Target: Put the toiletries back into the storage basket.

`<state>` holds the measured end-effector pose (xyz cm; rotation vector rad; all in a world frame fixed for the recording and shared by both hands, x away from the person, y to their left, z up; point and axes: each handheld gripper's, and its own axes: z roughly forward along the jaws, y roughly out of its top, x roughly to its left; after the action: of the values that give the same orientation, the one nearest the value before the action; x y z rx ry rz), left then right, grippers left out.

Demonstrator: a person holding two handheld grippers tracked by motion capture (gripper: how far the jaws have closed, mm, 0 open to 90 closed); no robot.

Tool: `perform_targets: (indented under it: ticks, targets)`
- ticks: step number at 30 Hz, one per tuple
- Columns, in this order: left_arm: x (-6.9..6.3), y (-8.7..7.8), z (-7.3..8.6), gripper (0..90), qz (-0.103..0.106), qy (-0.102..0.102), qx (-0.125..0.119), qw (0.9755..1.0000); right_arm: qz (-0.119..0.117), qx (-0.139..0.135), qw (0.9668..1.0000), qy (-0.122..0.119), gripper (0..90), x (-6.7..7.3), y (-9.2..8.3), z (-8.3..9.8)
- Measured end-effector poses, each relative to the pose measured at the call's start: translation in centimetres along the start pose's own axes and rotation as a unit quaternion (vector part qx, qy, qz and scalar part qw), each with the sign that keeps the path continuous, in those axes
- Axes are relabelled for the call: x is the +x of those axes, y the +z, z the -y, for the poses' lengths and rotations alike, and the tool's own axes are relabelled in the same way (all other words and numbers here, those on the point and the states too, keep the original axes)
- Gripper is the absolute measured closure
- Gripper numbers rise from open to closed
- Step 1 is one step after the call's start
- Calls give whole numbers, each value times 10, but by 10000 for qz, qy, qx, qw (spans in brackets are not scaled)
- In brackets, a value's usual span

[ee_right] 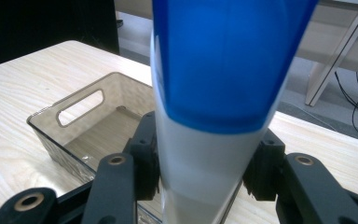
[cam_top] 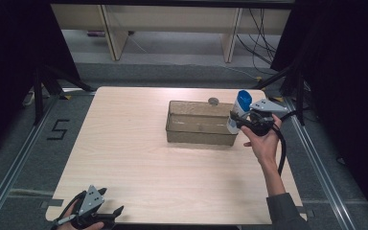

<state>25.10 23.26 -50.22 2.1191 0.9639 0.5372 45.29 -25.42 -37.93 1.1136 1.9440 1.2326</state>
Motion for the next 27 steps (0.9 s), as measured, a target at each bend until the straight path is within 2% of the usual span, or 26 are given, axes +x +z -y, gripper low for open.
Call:
perform_targets:
  ticks: [2,3,4,8,9,10,12,13,15,16,17,19,21,22,24,25,26,27]
  targets:
    - [0,0,0,161,3,13,-6,10000,-17,-5,10000,-27,559,-1,2,0]
    - [4,-3,0,162,5,287,238,9993,-12,-10,9999,-148,559,-4,3,0]
    - [2,-1,0,161,-17,135,108,9998,-43,-32,9999,-123,559,-4,5,0]
    - [2,0,0,162,-7,109,88,9999,-38,41,10000,53,559,-3,8,1]
    - [0,1,0,161,30,3,4,10000,25,-55,10000,-20,559,-5,10,1]
    - [0,1,0,162,27,-1,-7,10000,33,16,10000,75,559,-5,10,2]
    - [0,1,0,162,59,4,18,10000,15,-38,10000,35,559,-9,13,2]
    - [2,0,0,161,-6,153,124,9998,25,-62,10000,5,559,-10,15,2]
    - [0,1,0,162,63,-4,11,10000,32,-16,10000,48,559,-10,18,3]
    - [0,1,0,161,17,-3,-11,10000,10,-2,10000,63,559,-10,19,4]
    - [2,0,0,162,17,107,127,9999,49,32,9999,130,559,-8,21,5]
    - [2,1,0,162,-64,106,96,9999,31,21,10000,32,559,-9,24,5]
    - [1,0,0,162,-14,84,66,9999,45,66,10000,9,559,-8,27,6]
    - [2,-1,0,161,-6,145,112,9998,49,76,9999,77,559,-7,28,6]
    - [1,0,0,161,2,64,52,10000,17,139,9999,90,559,-7,29,7]
    - [0,0,0,161,18,-16,-7,10000,3,89,9999,63,559,-7,31,7]
    - [0,0,0,161,15,-3,-6,10000,22,131,9998,119,559,-6,32,8]
    - [0,-1,0,161,8,37,50,10000,73,111,9999,37,559,-8,32,8]
